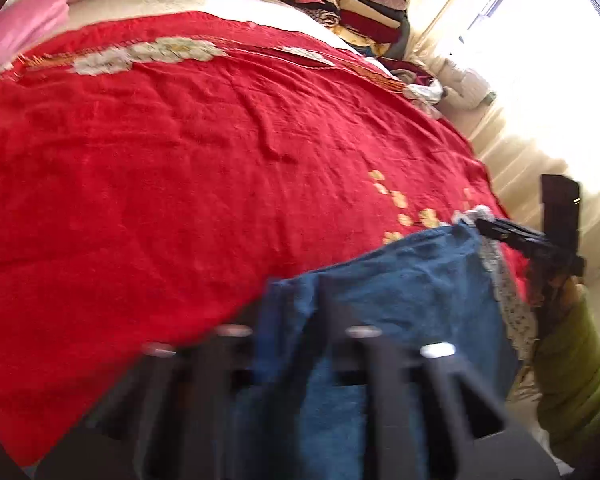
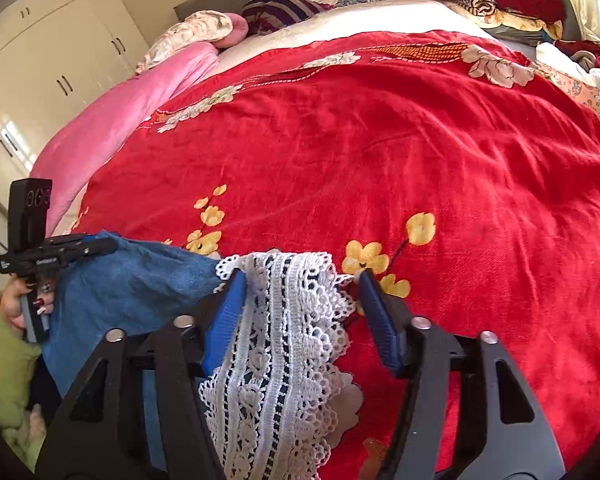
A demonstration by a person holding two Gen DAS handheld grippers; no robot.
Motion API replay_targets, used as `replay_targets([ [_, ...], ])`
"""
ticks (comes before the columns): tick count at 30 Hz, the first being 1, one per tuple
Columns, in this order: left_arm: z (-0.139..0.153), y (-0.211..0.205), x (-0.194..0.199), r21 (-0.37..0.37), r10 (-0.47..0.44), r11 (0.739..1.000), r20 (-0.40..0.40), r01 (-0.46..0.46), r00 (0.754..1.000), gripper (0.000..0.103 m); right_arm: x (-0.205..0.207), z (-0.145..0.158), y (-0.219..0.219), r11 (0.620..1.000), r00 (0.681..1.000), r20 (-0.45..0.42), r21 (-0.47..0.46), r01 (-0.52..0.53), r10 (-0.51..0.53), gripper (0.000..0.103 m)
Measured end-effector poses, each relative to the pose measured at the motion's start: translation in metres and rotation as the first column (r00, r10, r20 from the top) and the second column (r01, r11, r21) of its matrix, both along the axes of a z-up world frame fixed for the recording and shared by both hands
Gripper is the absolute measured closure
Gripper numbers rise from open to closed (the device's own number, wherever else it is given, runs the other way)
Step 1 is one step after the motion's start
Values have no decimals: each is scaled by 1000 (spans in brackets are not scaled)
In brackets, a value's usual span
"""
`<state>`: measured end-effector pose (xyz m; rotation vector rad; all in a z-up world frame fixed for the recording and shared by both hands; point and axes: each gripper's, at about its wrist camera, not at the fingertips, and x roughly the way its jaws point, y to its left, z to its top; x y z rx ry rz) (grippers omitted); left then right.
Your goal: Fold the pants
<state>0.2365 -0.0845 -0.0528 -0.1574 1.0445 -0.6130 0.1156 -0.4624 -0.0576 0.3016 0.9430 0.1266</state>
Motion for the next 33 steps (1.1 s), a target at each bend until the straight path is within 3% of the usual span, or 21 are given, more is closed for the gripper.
replay_targets([
  [4,12,-6,-11,22,-9,1000,50,8,999,98,-7,2,6,999,999,26,12,-41,40,85],
  [8,36,-1,-10,-11,29,1000,121,-28,992,99,-13,22,12,997,994,102,-65,-34,40,88],
  [11,36,-8,-2,37,35,998,135,-40,990,99,-7,36,10,995,989,144,-90,-31,44,88],
  [15,19,-11,10,78,50,995,113,-59,992,99,15,22,8,989,996,72,-142,-32,42,88],
  [20,-6,-9,17,92,70,993,84,-77,994,96,21,3,7,980,999,20,-196,-36,40,81],
  [26,-7,-4,16,84,77,993,99,-85,992,90,21,1,6,976,1000,10,-216,-5,8,68],
  [28,-1,-2,10,89,87,991,117,-98,989,75,17,8,2,977,1000,18,-211,23,-20,58],
  [30,13,6,-1,73,106,990,139,-117,985,65,5,21,-4,980,997,47,-189,66,-58,58],
  [33,32,13,-23,84,104,989,198,-122,975,63,-25,44,-8,982,991,103,-158,102,-87,54],
])
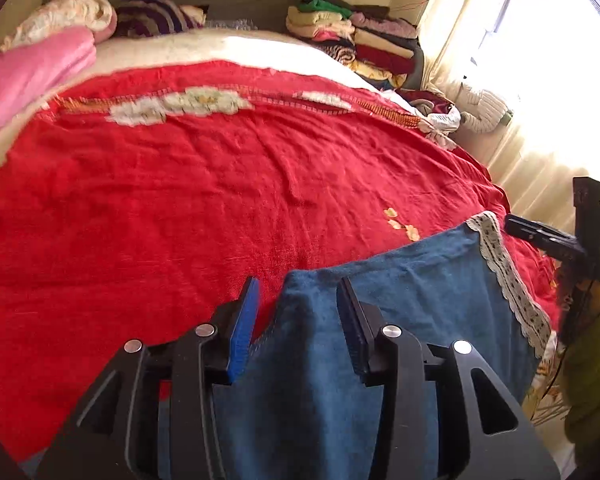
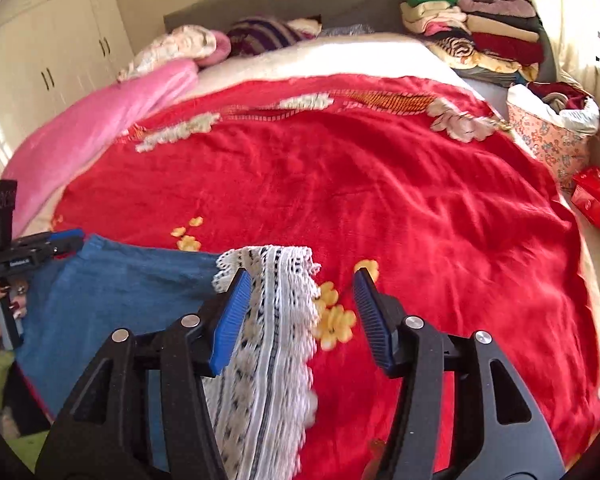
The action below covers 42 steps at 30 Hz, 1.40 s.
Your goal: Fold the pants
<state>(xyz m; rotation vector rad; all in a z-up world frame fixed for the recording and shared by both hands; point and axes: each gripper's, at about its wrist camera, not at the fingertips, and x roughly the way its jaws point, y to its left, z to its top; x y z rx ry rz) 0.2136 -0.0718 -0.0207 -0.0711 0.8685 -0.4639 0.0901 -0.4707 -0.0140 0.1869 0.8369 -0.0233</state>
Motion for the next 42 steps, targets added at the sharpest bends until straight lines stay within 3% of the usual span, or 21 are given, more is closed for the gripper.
replay_targets([
  [3,15,7,-28,43,15,999,47,-17,999,50,-36,15,-1,999,1000,26,41,13,-14,52],
  [6,22,22,-64,16,24,1000,68,-26,997,48,-67,16,2,997,1000,18,81,17,-18,51],
  [11,4,50,-105,33,85,996,18,-86,996,47,-103,-8,10,983,998,-53,179,32,-23,51],
  [17,-12,84,-122,125,232,965,12,-232,973,47,-102,-44,20,975,988,-148,212,69,-38,52],
  [18,-13,90,-122,127,259,958,15,-259,966,47,-101,-50,21,975,989,-147,212,62,-31,57],
  [21,-17,104,-122,110,302,947,16,-302,953,47,-103,-49,29,978,991,-136,207,11,18,88],
  [24,-16,107,-124,123,325,937,28,-326,945,47,-113,-37,36,989,992,-128,148,16,3,91],
  [27,-19,112,-124,95,337,937,12,-337,941,47,-116,-42,46,998,989,-150,70,0,10,90],
  [30,-24,107,-121,114,335,936,10,-334,942,47,-113,-51,47,998,988,-153,57,28,-19,88],
  [32,-19,105,-123,103,322,941,19,-322,947,41,-116,-50,44,997,989,-149,76,34,-23,86],
  [34,-10,99,-124,99,300,948,27,-301,954,34,-119,-45,42,997,989,-144,71,39,-28,78],
  [41,22,58,-118,107,182,976,62,-188,981,34,-134,-20,38,997,994,-83,13,70,-69,62],
  [42,25,50,-117,112,165,979,70,-172,984,29,-135,-16,39,997,995,-68,7,71,-71,61],
])
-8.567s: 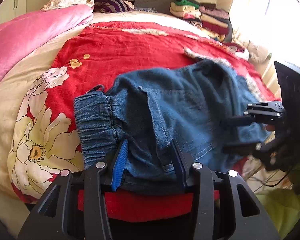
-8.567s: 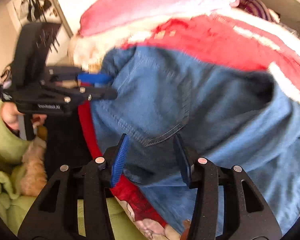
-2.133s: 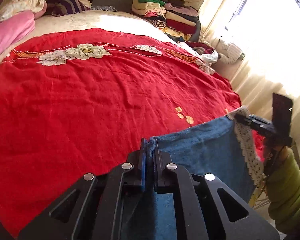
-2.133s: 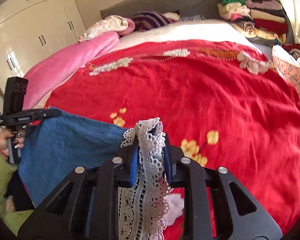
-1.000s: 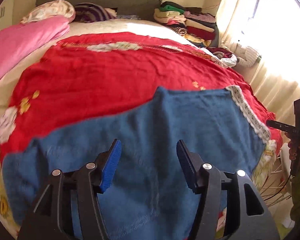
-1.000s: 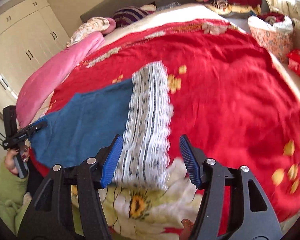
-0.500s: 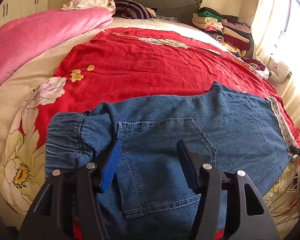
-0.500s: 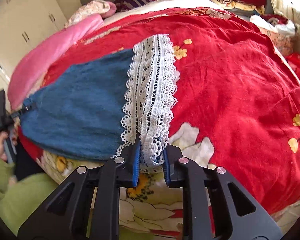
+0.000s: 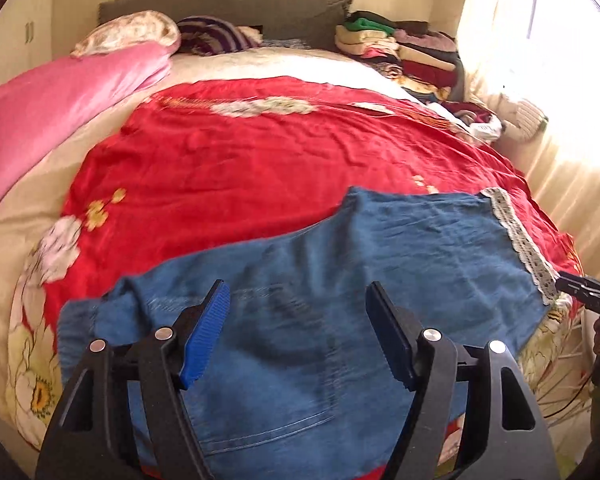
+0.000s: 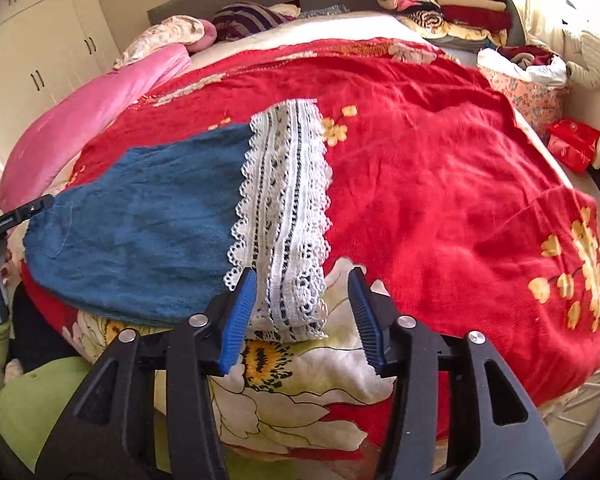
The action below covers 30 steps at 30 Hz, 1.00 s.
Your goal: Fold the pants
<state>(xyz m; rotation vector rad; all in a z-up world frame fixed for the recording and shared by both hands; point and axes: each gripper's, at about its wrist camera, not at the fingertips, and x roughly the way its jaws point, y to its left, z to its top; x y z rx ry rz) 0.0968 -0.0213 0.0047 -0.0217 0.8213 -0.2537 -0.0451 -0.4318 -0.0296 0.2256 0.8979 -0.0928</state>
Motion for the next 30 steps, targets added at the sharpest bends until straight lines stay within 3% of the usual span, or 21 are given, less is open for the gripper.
replay_targets([
  [1,4,-11,2,3,-24,1000,3,24,1000,19,-1,4,2,1000,1000,14,-9,5,-5,59],
  [4,7,-35,8,0,-81,997,2,81,997,19,-3,18,11,1000,997,80,-29,-9,11,56],
  [7,-3,-64,16,19,-145,989,-22,145,989,19,4,22,38,995,988,118,-29,-94,96,50],
  [11,-34,-88,27,32,-180,983,-95,183,979,19,23,7,74,980,977,78,-49,-193,197,49],
  [16,-60,-97,30,96,-185,976,-117,196,976,19,37,-27,76,985,985,-69,-60,-161,157,49],
  [21,-40,-97,27,48,-208,976,-95,213,974,19,30,-12,70,988,988,5,-9,-154,154,46],
  [30,8,-127,32,67,-270,961,-17,270,963,19,7,30,45,997,991,117,-49,-62,67,28],
])
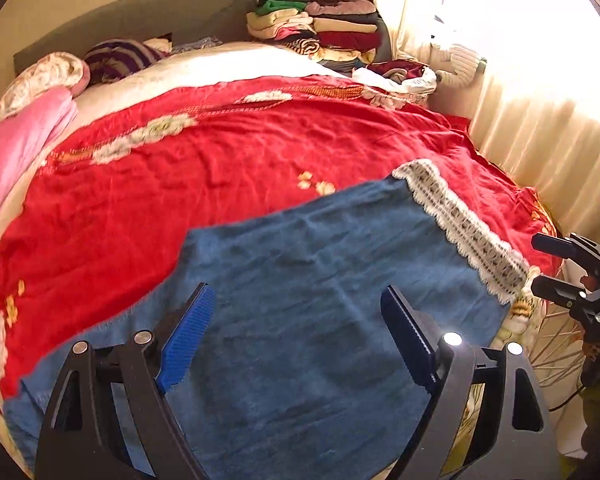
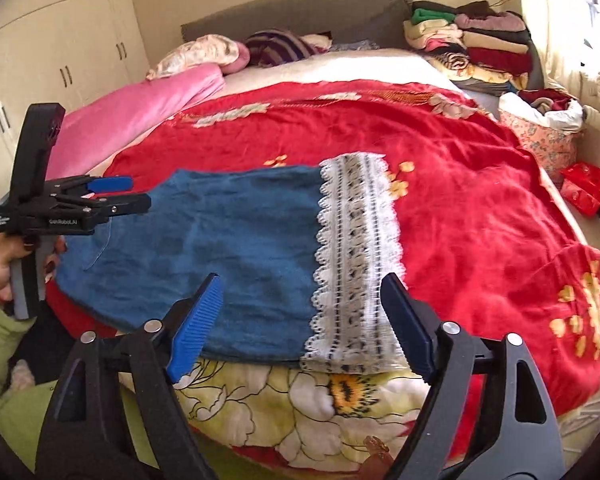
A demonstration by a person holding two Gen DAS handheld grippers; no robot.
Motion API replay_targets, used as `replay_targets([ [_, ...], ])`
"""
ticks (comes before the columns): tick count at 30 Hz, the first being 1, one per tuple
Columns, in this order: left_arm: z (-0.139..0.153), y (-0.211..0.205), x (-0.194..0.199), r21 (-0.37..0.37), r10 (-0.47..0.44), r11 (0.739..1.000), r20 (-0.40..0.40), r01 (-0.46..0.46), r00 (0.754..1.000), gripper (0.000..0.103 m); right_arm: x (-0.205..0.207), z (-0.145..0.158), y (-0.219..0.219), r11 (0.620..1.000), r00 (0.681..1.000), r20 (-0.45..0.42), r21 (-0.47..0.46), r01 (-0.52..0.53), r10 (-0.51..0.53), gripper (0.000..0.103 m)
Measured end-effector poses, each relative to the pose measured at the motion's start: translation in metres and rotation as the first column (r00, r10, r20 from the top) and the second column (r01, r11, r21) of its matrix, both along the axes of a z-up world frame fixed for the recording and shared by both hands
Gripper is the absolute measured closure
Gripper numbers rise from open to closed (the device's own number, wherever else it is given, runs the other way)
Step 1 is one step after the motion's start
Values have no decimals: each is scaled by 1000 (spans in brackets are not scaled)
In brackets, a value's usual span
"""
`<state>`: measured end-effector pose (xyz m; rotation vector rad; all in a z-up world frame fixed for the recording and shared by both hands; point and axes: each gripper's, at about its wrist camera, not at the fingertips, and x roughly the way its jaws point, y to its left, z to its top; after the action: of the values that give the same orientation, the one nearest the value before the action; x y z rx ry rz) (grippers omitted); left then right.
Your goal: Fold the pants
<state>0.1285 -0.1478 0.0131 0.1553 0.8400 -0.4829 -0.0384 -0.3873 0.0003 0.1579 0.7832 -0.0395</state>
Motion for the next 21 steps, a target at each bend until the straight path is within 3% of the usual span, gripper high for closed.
replay_targets([
  [7,20,-44,25,-9,-90,996,-5,90,996,19,-6,-1,-21,998,998,16,29,64,-64,22],
  [21,-17,-112,91,-14,-178,984,-87,177,980,19,-4,-32,-36,987,995,-20,125,99,-97,18],
])
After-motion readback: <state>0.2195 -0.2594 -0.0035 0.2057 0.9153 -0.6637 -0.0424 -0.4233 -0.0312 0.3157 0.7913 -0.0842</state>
